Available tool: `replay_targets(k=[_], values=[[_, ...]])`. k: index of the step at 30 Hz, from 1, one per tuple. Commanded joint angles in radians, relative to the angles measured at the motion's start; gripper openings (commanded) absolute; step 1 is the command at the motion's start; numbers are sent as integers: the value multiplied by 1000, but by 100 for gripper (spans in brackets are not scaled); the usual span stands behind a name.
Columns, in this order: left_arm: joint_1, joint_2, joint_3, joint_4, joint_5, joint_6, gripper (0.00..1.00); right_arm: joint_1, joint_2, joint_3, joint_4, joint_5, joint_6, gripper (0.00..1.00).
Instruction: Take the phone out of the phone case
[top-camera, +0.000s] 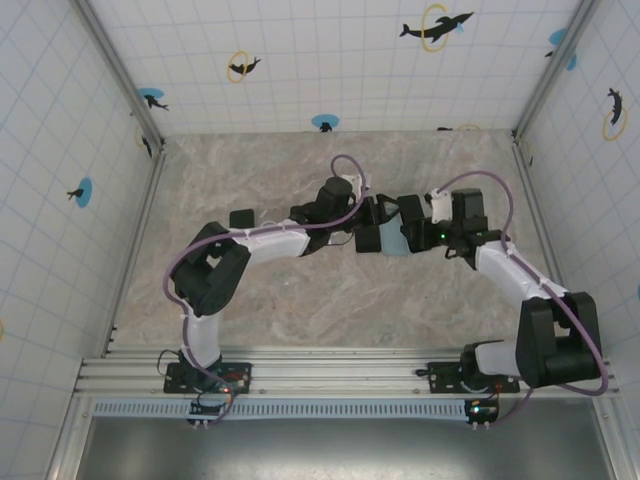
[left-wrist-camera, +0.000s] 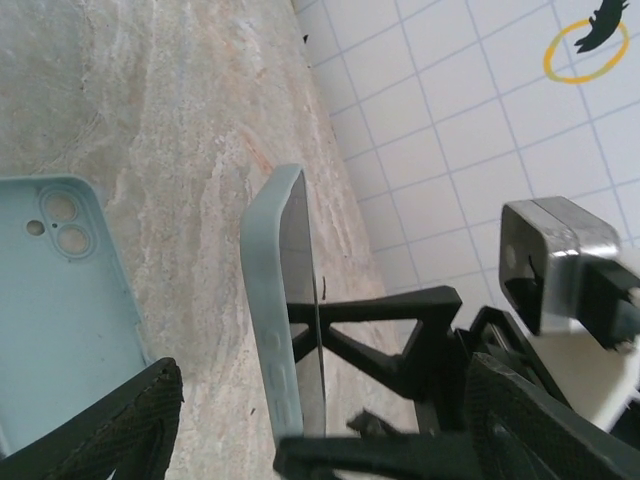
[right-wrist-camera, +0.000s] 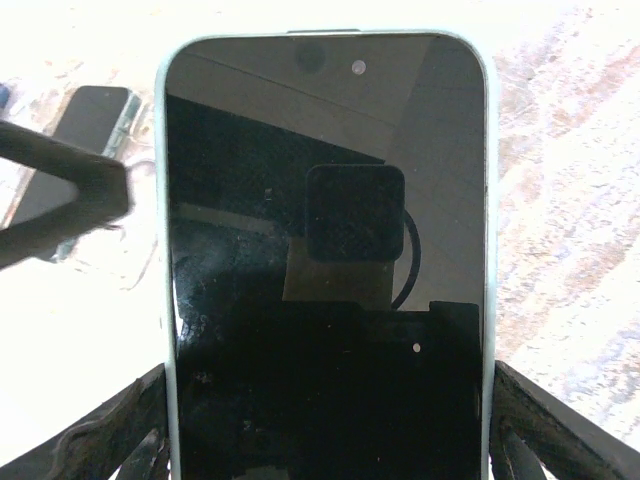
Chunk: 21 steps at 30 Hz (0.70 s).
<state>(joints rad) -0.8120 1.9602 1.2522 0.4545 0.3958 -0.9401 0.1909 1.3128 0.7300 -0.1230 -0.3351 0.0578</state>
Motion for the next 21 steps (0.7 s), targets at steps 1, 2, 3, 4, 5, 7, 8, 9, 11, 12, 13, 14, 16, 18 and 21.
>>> replay_targets(k=[1, 2, 3, 4, 5, 7, 8, 9, 11, 12, 13, 14, 16, 18, 21], values=[[-8, 30, 49, 2, -27, -18, 71, 24, -43, -7, 78, -7, 41, 46], [-7, 34, 49, 4, -28, -21, 69, 28, -46, -9, 81, -8, 47, 46], [-7, 38, 49, 8, -29, -23, 67, 29, -48, -9, 88, -10, 54, 46], [-8, 42, 48, 6, -33, -23, 65, 34, -49, -9, 92, -14, 57, 45], [-8, 45, 50, 2, -34, -22, 63, 40, -50, -7, 91, -16, 59, 45], [-7, 55, 66, -17, -35, -8, 59, 55, -52, -8, 96, -22, 66, 46], [-7, 55, 68, -20, -38, -4, 57, 59, -54, -11, 101, -22, 72, 46], [-7, 57, 70, -22, -39, -2, 55, 61, -56, -14, 108, -22, 76, 46], [-7, 61, 76, -29, -39, 1, 46, 65, -57, -13, 110, -22, 76, 46], [-7, 65, 79, -28, -39, -1, 45, 69, -56, -12, 110, -23, 76, 46], [-7, 66, 79, -23, -37, -4, 44, 73, -58, -11, 111, -22, 75, 46], [-7, 66, 80, -21, -37, -6, 41, 77, -60, -11, 112, -22, 77, 46], [-7, 68, 82, -17, -33, -8, 30, 87, -64, -11, 110, -11, 75, 46], [-7, 67, 80, -19, -33, -11, 29, 89, -68, -14, 110, -9, 76, 46], [-5, 63, 81, -20, -24, -14, 20, 96, -76, -15, 118, -5, 79, 47]])
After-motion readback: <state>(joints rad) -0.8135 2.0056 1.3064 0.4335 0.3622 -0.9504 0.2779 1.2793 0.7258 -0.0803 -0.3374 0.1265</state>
